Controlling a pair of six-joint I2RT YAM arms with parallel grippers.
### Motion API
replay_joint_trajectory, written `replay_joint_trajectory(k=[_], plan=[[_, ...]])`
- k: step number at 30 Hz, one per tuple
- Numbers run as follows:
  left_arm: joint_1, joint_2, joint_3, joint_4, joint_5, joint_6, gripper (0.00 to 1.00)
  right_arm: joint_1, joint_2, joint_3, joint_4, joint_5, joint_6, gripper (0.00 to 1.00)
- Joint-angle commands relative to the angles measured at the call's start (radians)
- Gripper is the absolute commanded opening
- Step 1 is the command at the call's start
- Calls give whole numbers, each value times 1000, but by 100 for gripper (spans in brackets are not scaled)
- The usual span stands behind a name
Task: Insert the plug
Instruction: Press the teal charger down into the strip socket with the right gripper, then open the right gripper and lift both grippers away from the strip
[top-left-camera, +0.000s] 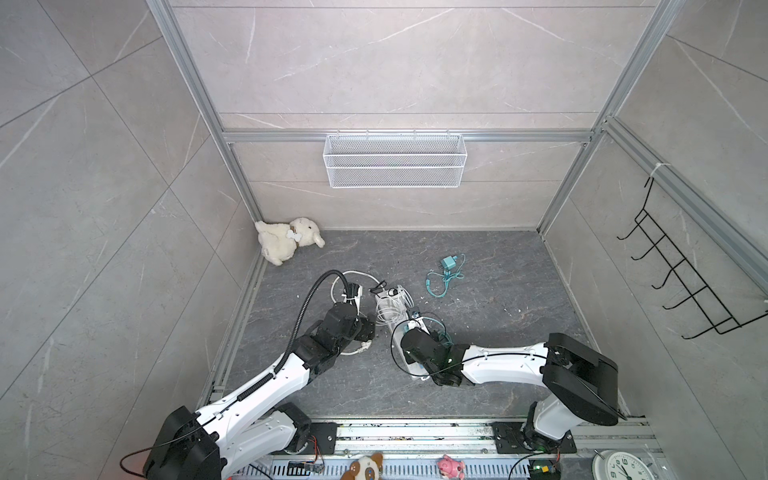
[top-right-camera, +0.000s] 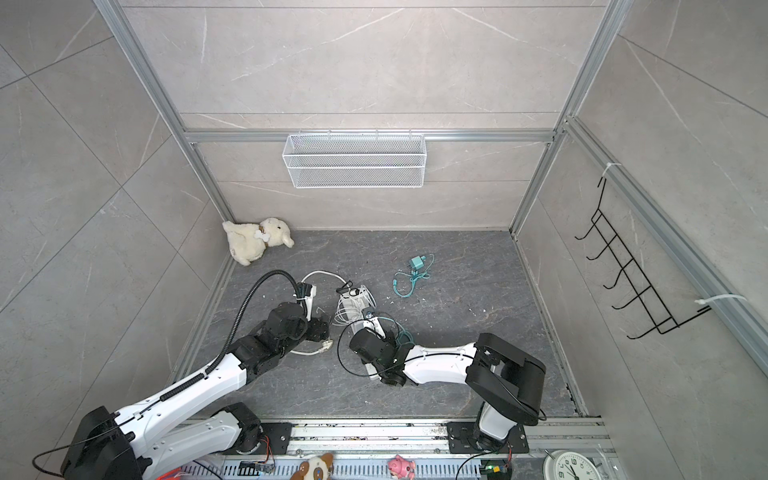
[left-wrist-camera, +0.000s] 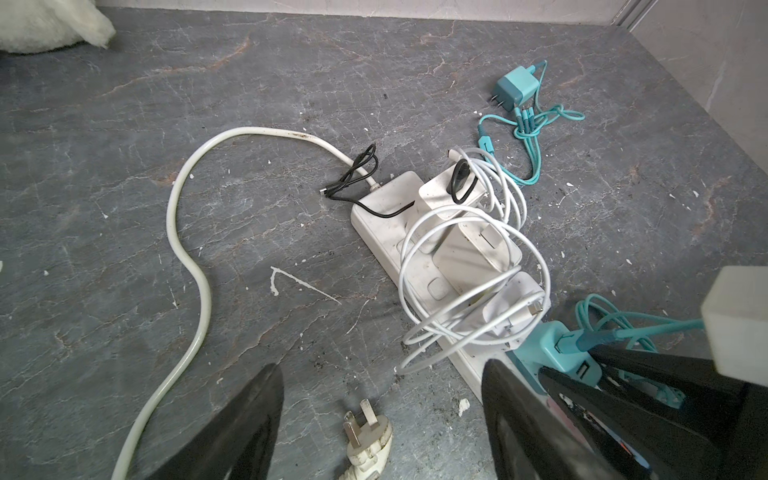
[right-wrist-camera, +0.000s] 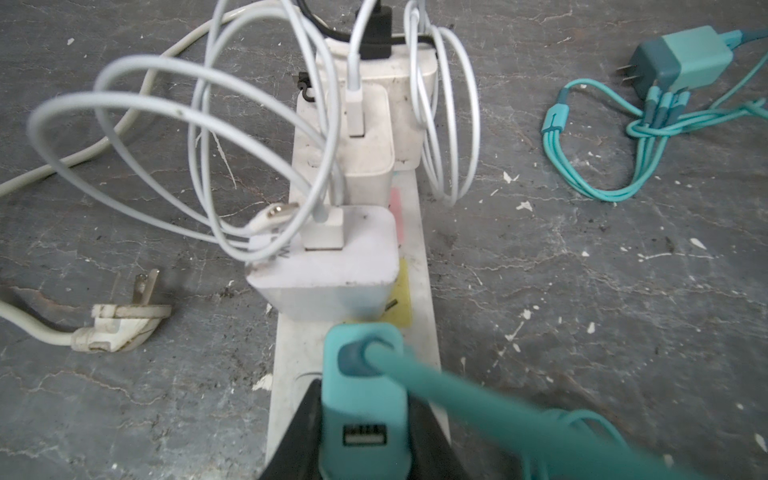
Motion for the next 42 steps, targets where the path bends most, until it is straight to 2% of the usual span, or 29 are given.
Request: replay_joint_trajectory(k=[1,7,14,22,26,32,36,40,42], plan=[[6,-3,18,13,-31,23,80,5,75,-14,-154,-111,17,7],[4,1,24,16,-40,20,82,5,50,10,-165,-112,9,17],[4,10,29,11,-36,26,82,5,7,31,-173,-118,-15,36],[5,21,46,4,-31,26,84,5,-56,50,-187,-139,-46,49],[5,44,89,-3,-30,60,86,4,-130,64,-262,-170,-32,53],[5,174,280,-53,-20,162,91,5,-284,113,-500,-216,10,53],[6,314,445,-69,-2,220,92,-13,-389,164,-640,-176,12,54],[7,478,616,-69,47,268,92,-100,-439,247,-744,-145,8,56],[8,562,707,-75,72,294,92,-170,-446,275,-758,-168,-10,57]])
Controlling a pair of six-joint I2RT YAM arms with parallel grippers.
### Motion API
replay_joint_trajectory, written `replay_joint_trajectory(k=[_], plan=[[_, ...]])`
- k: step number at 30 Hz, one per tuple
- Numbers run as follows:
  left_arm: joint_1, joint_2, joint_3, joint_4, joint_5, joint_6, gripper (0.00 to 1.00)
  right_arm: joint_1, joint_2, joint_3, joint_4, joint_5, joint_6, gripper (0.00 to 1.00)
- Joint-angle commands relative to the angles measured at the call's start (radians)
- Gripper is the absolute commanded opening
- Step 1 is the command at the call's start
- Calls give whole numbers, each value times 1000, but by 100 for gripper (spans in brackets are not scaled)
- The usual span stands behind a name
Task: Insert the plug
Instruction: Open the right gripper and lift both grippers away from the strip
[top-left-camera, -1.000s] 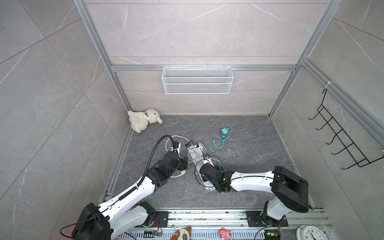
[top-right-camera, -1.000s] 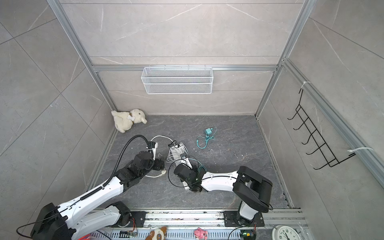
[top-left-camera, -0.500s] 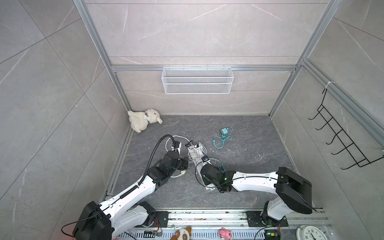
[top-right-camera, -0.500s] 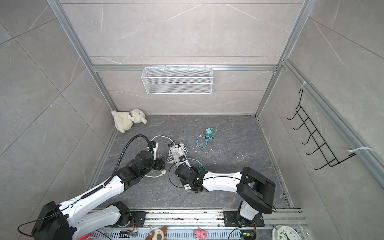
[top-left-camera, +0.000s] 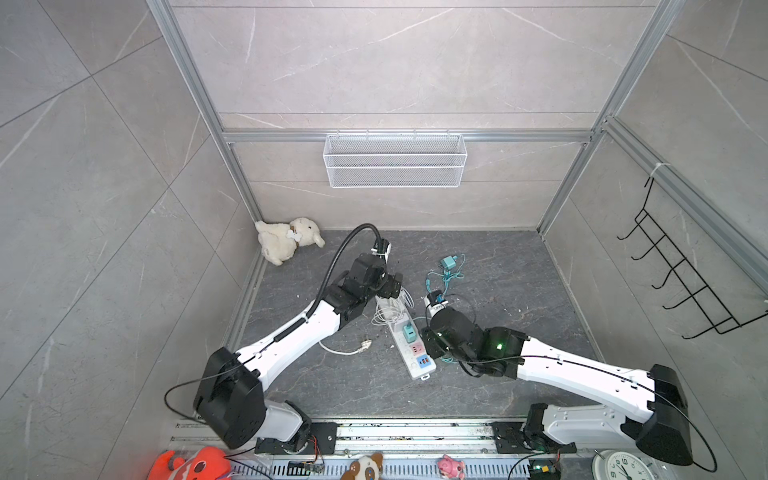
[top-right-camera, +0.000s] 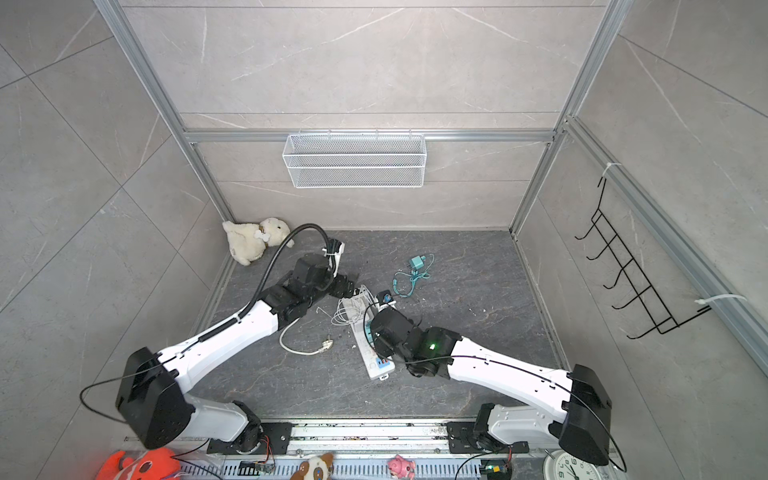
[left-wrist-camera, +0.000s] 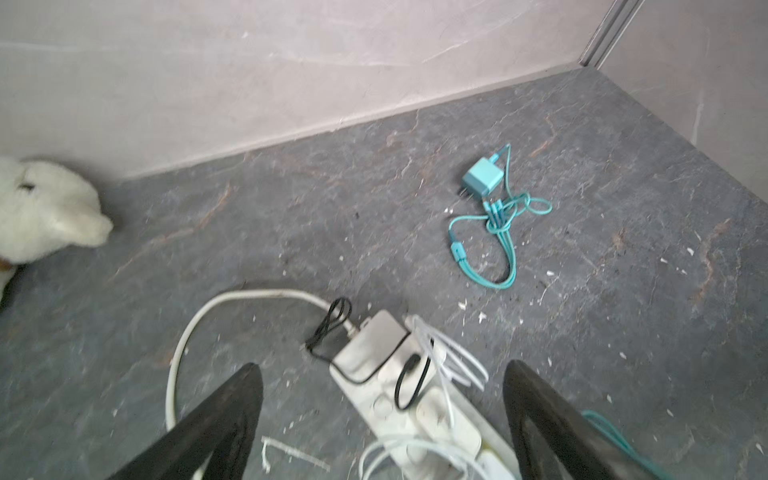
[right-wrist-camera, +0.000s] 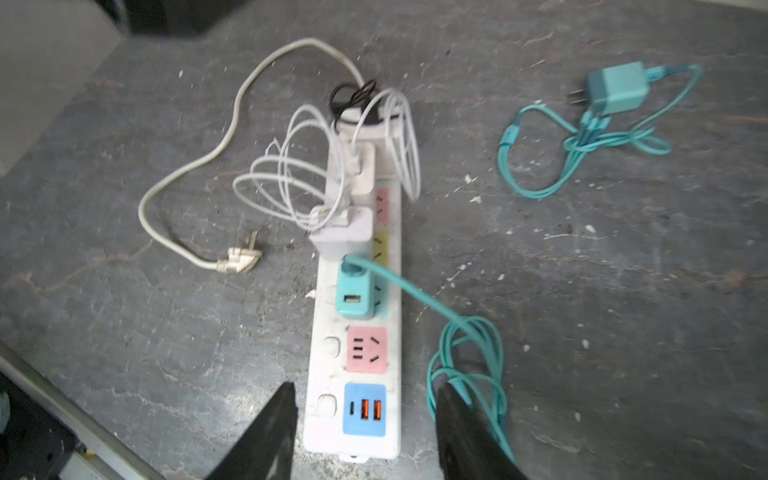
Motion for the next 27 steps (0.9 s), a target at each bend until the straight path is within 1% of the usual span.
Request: replay_joint_trajectory(k=[1,5,8,14,17,20,22,24,27], plan=[[7,122,146,-15,66,90,93,-103,-15,62,-116,2,-13,57],[10,271,313,-20,145,133,92,-245,38,113,-112,-37,-46,58],[15,377,408,10,260,177,92,-353,122,156,-83,-101,-55,58],[37,621,694,-113,448,273,92,-544,271,204,28,-235,-10,58],[63,713,784,-136,529,283,93,-621,343,233,71,-310,5,58],[84,778,847,-147,587,277,92,-679,429,268,118,-368,24,58],[88,805,878,-170,589,281,92,-704,491,296,147,-383,41,58],[88,810,871,-168,583,280,92,-724,563,337,173,-395,53,58],[94,784,807,-131,574,261,92,-740,677,426,187,-392,64,57]])
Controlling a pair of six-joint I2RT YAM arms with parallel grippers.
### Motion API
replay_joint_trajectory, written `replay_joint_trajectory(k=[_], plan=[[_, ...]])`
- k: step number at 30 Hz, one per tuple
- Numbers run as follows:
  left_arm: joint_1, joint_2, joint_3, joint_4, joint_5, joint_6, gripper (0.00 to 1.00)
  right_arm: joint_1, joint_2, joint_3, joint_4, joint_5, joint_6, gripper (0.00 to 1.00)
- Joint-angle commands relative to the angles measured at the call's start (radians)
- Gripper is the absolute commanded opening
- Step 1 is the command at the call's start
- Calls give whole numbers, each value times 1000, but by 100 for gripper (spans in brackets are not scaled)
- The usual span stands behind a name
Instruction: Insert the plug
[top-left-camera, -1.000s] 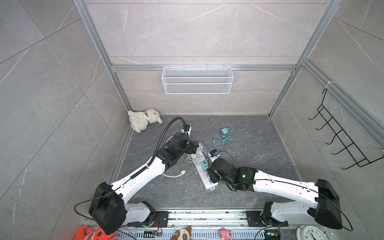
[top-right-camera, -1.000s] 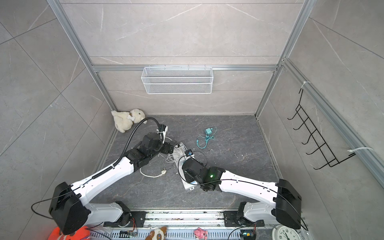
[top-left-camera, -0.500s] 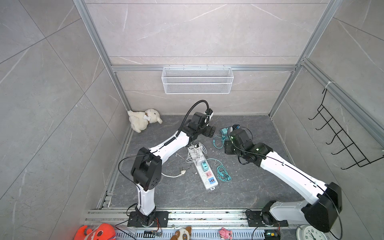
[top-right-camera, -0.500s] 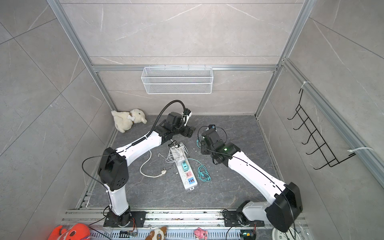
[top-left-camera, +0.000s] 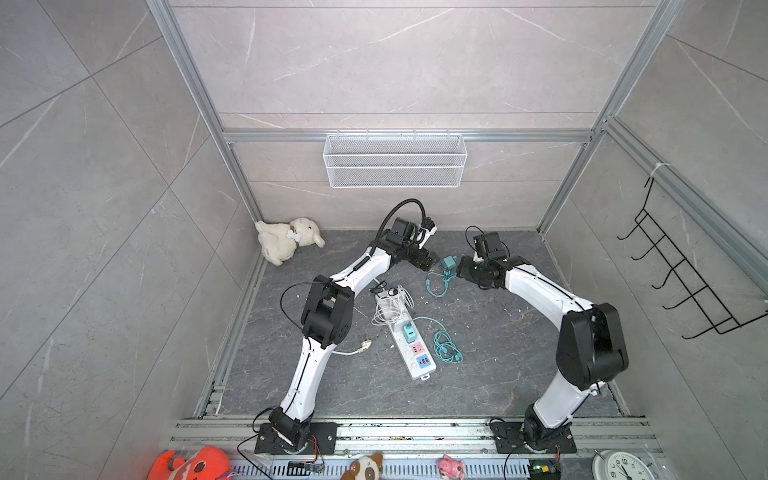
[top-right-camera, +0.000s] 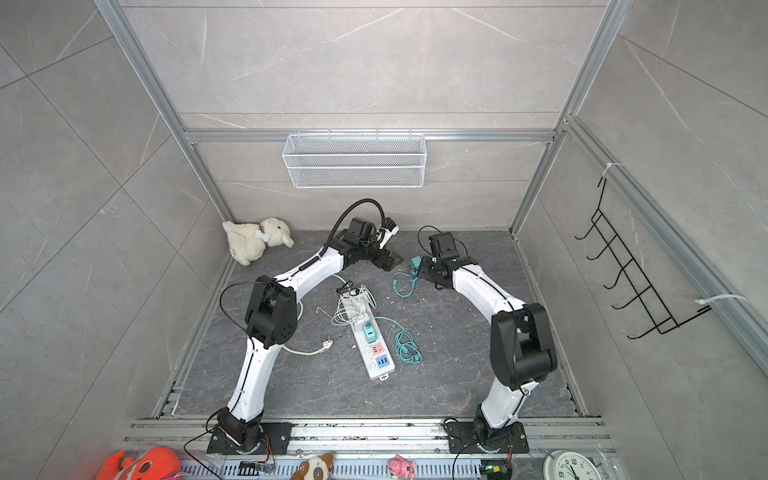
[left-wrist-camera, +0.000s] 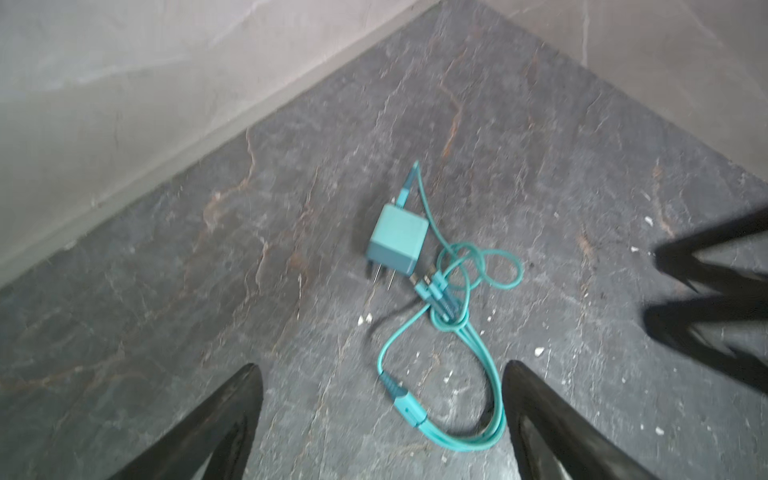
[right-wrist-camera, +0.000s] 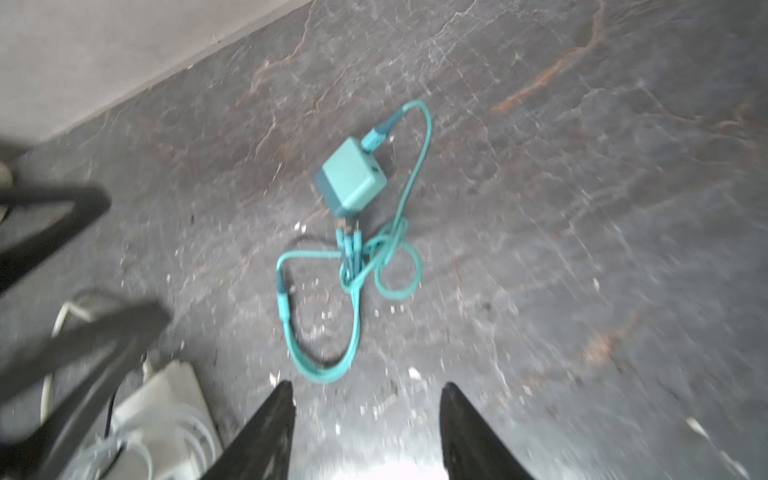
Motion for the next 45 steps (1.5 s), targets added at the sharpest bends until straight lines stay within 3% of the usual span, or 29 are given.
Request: replay_joint_trajectory(k=[1,15,20,29,35,41,45], plan=[[0,-46,-38,33,33,3,92,-12,115,95,68,-33,33,57],[2,-445,-524,160,-57,-48,89,-17,502,530,-50,45,75,58],[0,-516,-572,146,-59,-52,88,0,561,598,-51,68,36,57],[0,-536,-586,139,-66,-42,87,63,687,834,-272,197,-90,54],[-1,-527,-580,150,-42,-53,86,101,696,843,-331,291,-115,52],[-1,-516,-569,154,-17,-55,86,104,705,833,-380,303,-137,48],[-4,-498,-571,176,7,-56,86,103,634,698,-342,286,-130,44]])
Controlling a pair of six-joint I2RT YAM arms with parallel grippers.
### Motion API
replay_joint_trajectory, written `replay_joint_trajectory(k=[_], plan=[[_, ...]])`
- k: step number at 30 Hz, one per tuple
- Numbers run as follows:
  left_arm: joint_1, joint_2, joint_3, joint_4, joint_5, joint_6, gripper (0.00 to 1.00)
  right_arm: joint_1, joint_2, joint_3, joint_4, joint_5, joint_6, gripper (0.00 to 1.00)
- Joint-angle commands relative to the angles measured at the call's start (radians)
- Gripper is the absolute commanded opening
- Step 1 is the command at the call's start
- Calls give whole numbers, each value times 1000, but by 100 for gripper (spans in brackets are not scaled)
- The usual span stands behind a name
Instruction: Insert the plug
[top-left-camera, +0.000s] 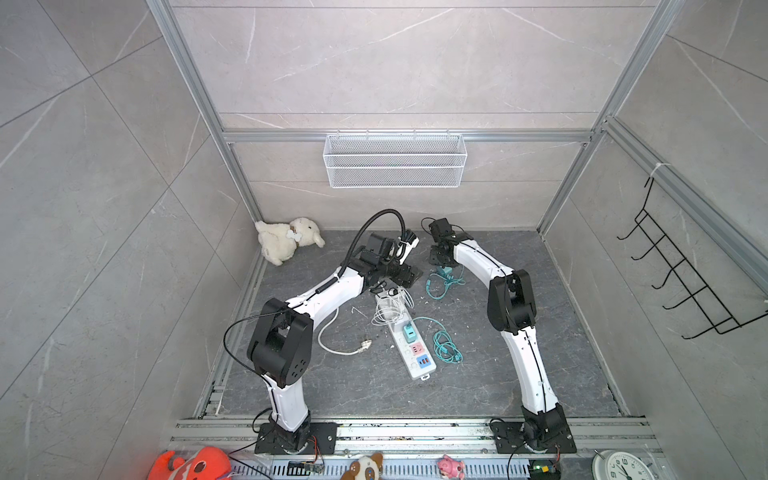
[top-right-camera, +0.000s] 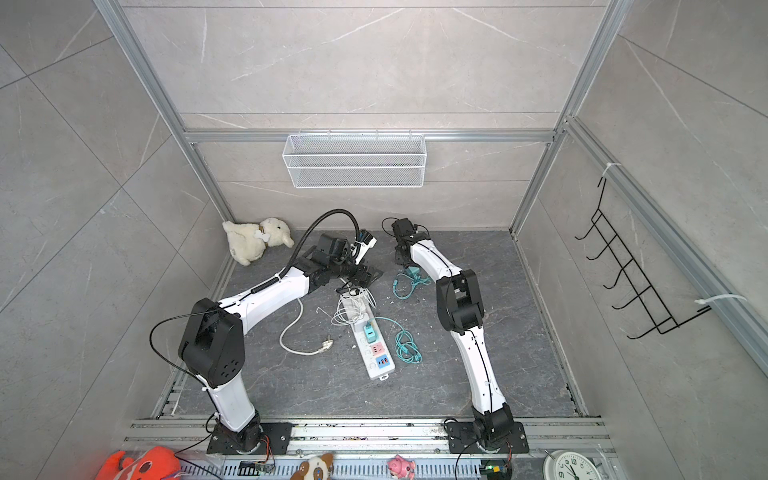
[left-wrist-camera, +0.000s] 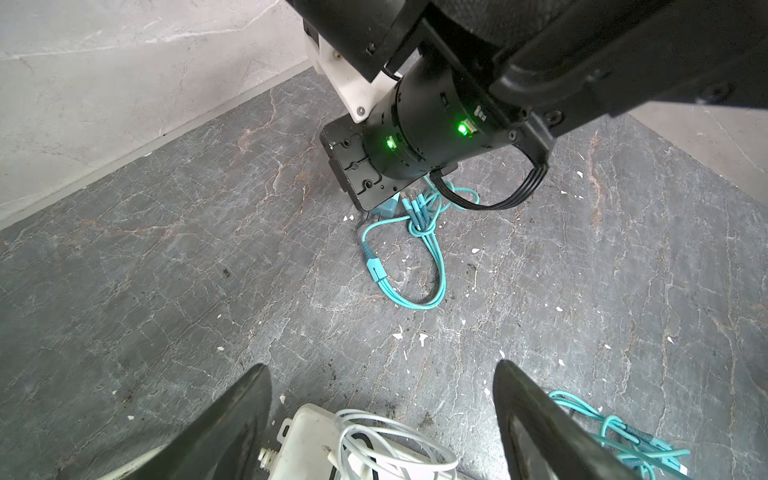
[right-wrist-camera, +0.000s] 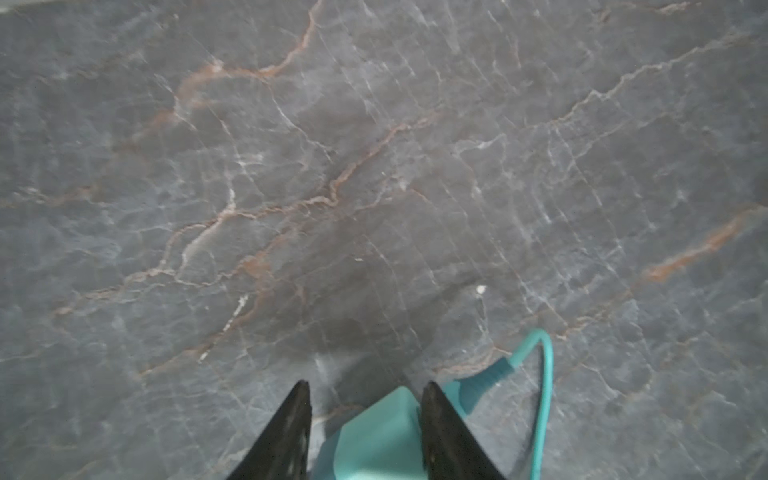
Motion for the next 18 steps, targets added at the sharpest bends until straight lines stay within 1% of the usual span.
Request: replay_joint_trajectory(k=[1,6,11,14,15,18], plan=[[-6,18,24,50,50,-19,86,-2,-51,-125,-25,6,-4,43],[-15,84,58,53,100,10,85,-2,-179,-368,69,-25,23,42],[-33,171,136,-38,170,107,85,0,-337,-620,160,-49,47,41],[-57,208,164,-75,170,156,85,-2,-439,-774,243,-72,46,42],[-66,219,168,-74,176,172,85,-2,-469,-809,272,-81,39,42],[-90,253,185,-71,189,219,85,-5,-510,-830,261,-103,34,43]])
